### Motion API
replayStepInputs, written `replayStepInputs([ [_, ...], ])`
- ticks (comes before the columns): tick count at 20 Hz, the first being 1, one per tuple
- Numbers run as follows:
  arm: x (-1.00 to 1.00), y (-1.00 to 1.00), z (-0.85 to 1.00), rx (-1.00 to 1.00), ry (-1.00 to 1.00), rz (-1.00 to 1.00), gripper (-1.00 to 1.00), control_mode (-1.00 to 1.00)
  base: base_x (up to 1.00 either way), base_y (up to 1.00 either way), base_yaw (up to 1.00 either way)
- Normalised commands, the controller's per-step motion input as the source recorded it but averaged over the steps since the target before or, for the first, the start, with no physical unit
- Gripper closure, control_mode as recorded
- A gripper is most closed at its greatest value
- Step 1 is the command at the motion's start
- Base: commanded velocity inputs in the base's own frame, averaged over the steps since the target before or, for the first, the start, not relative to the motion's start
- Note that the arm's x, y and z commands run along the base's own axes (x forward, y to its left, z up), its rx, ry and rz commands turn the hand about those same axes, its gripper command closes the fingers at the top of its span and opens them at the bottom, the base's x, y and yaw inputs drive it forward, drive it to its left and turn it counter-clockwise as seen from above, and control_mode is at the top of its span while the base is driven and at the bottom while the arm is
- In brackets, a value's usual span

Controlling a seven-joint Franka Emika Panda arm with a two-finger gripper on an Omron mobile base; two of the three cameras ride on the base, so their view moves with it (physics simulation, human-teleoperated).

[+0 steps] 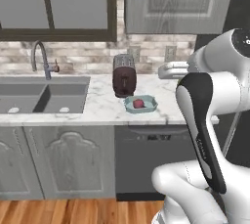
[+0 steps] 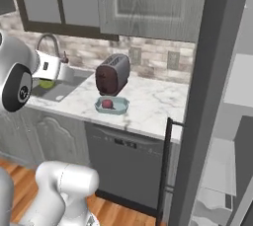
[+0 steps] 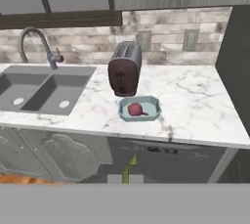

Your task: Take the onion and lemon wedge out of the freezer and place them in the tupperware container on the counter. Then put the tupperware containing the vegetables back in the freezer.

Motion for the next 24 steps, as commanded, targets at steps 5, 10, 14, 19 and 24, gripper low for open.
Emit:
replayStepInputs([
  [5,0.0,0.0,0.0,0.0,0.0,0.0,1.0,1.0,0.53,0.06,-0.26],
  [10,0.0,0.0,0.0,0.0,0.0,0.0,1.0,1.0,0.36,0.01,-0.25],
  [14,0.0,0.0,0.0,0.0,0.0,0.0,1.0,1.0,0.47,0.12,-0.24],
  [19,0.0,0.0,0.0,0.0,0.0,0.0,1.0,1.0,0.3,0.21,-0.2],
  [24,0.0,0.0,0.0,0.0,0.0,0.0,1.0,1.0,0.37,0.34,-0.2],
])
